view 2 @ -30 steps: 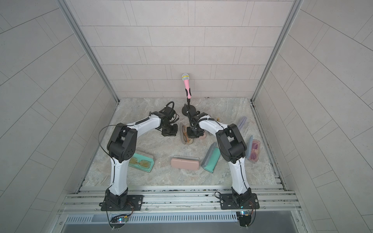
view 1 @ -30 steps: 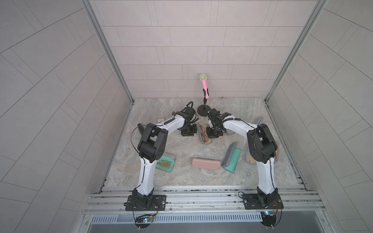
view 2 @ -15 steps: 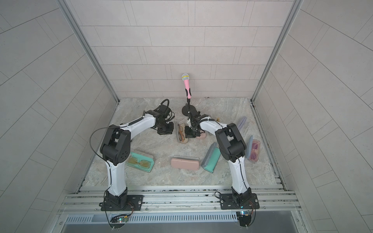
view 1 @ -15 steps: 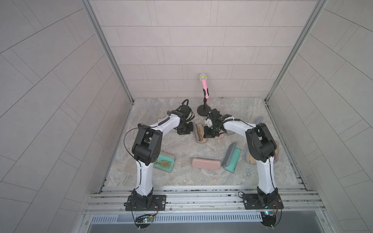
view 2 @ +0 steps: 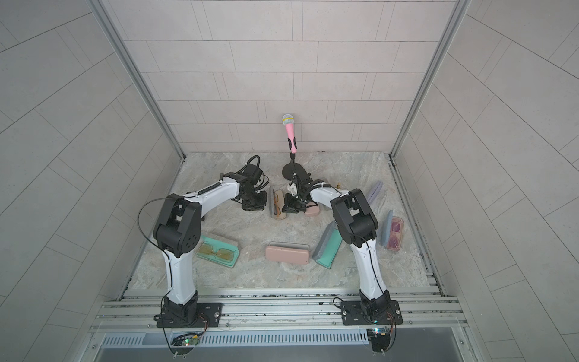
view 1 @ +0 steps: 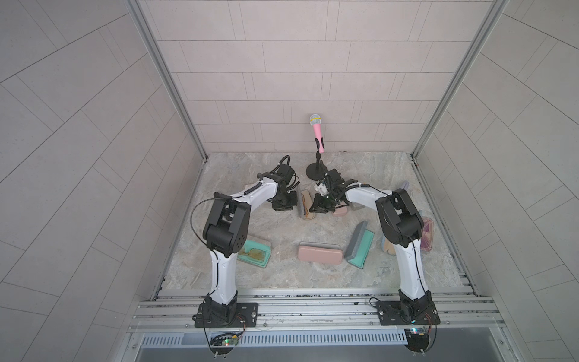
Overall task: Close the glasses case
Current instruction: Adjust the glasses case at the center of the board.
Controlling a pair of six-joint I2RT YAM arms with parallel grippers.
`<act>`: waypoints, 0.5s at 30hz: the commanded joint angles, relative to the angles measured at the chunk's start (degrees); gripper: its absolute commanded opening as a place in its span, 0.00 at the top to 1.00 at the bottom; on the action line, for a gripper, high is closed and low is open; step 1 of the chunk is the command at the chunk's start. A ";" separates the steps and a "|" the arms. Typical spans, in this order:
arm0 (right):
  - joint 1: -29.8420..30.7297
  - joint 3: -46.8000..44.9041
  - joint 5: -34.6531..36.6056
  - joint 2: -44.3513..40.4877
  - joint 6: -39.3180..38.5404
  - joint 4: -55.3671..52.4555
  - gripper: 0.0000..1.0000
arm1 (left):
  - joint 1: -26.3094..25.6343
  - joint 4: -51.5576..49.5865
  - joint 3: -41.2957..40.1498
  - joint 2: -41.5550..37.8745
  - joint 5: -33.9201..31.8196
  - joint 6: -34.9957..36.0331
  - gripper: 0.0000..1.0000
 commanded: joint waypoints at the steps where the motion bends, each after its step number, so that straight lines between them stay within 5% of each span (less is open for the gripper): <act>1: -0.35 -2.50 -3.53 -1.14 2.29 6.21 0.92 | 0.38 -1.10 -0.95 -1.88 -0.49 1.17 1.00; 11: -1.08 -5.75 -5.34 -5.70 4.54 7.83 0.92 | 0.92 -1.68 -0.85 -2.50 -0.37 1.38 1.00; 13: -0.72 -4.78 -1.19 -6.95 2.65 5.62 0.91 | 1.00 -1.18 -1.47 -2.97 -0.94 1.19 1.00; 15: -1.65 -2.02 -5.42 -4.82 3.53 4.26 0.92 | 1.09 -1.09 -1.36 -2.90 -0.13 1.01 1.00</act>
